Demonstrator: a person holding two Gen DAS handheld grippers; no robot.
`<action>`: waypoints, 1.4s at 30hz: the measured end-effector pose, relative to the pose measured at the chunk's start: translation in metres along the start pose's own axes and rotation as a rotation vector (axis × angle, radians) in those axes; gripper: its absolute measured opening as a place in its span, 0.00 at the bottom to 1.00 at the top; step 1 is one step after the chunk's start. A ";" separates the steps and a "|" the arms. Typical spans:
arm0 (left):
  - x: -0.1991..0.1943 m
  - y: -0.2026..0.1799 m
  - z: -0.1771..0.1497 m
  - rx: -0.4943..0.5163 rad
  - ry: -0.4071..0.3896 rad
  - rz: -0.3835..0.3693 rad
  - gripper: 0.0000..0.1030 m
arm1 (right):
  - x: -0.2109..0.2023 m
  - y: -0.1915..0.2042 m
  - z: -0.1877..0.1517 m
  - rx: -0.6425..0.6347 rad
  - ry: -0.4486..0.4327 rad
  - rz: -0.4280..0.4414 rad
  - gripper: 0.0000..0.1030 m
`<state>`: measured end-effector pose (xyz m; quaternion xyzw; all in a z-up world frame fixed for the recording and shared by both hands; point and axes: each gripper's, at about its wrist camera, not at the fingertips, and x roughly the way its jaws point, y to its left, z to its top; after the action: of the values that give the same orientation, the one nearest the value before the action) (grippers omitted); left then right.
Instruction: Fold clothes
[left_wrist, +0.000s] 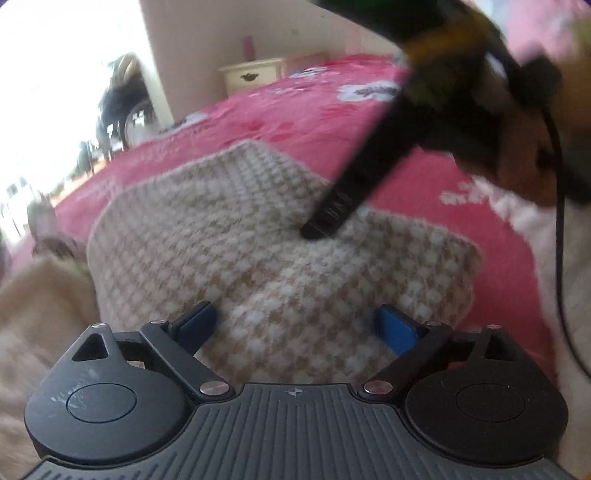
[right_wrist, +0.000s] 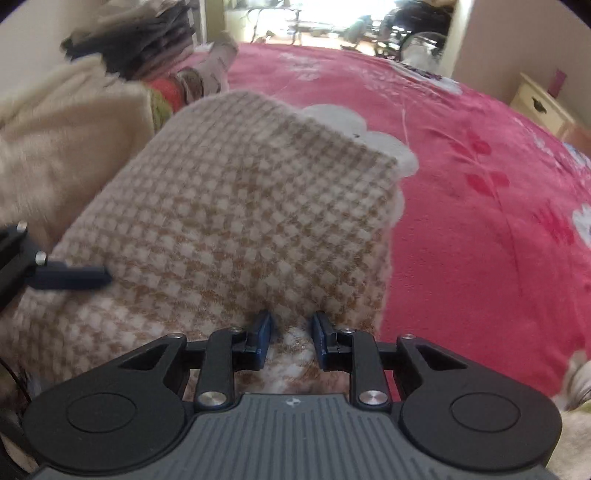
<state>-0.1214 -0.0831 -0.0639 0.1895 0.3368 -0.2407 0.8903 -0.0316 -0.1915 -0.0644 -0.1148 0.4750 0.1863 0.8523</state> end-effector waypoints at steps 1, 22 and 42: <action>-0.002 -0.002 0.002 0.015 0.001 0.006 0.89 | -0.005 -0.002 0.002 0.006 -0.003 0.002 0.25; -0.034 0.012 -0.006 -0.037 0.100 0.018 0.81 | -0.071 0.011 -0.057 0.063 0.086 0.032 0.24; 0.008 0.048 -0.005 -0.131 0.029 0.007 0.79 | -0.025 0.008 -0.024 0.036 0.026 -0.039 0.24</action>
<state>-0.0918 -0.0447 -0.0644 0.1357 0.3640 -0.2122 0.8967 -0.0655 -0.1980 -0.0561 -0.1113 0.4869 0.1595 0.8515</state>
